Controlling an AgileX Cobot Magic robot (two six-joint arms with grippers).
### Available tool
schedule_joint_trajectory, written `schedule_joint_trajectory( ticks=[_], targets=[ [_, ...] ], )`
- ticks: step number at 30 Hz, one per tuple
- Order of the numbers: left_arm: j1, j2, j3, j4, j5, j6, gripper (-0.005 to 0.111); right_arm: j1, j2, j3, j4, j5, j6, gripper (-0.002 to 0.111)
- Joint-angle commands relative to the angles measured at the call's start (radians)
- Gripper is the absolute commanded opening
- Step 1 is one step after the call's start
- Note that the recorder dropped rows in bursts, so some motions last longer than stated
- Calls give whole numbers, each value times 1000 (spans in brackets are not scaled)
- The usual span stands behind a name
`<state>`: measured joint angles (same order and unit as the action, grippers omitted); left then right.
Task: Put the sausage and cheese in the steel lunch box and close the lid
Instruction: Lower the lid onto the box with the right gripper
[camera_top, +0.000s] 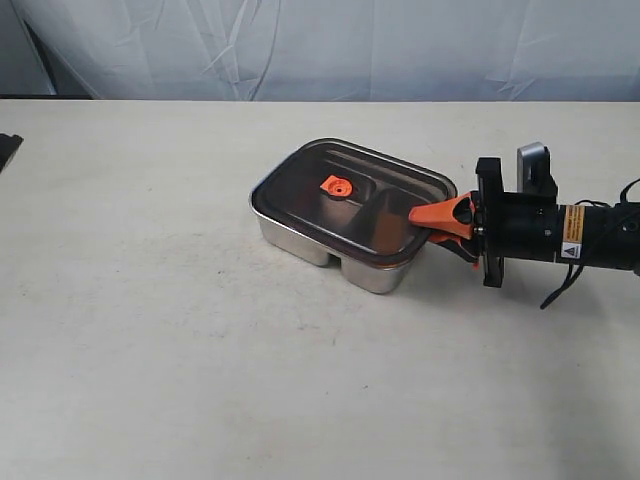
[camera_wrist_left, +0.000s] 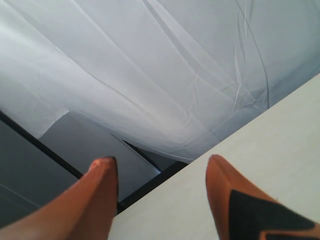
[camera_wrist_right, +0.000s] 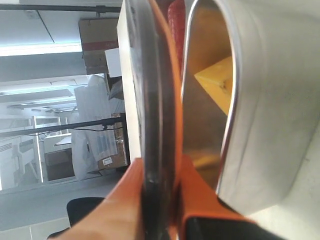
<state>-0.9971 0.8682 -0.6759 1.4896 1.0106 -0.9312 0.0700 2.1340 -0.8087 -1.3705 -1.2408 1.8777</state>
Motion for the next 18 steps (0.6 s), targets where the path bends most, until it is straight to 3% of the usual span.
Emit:
schedule_joint_trajectory(
  ticks=[1, 6, 18],
  targets=[
    [-2, -7, -5, 4, 5, -12, 52, 0, 5, 5, -67, 20, 17, 9],
    [-2, -7, -5, 4, 5, -12, 52, 0, 5, 5, -75, 20, 28, 37],
    [-2, -7, -5, 4, 5, -8, 52, 0, 4, 5, -104, 20, 114, 39]
  ],
)
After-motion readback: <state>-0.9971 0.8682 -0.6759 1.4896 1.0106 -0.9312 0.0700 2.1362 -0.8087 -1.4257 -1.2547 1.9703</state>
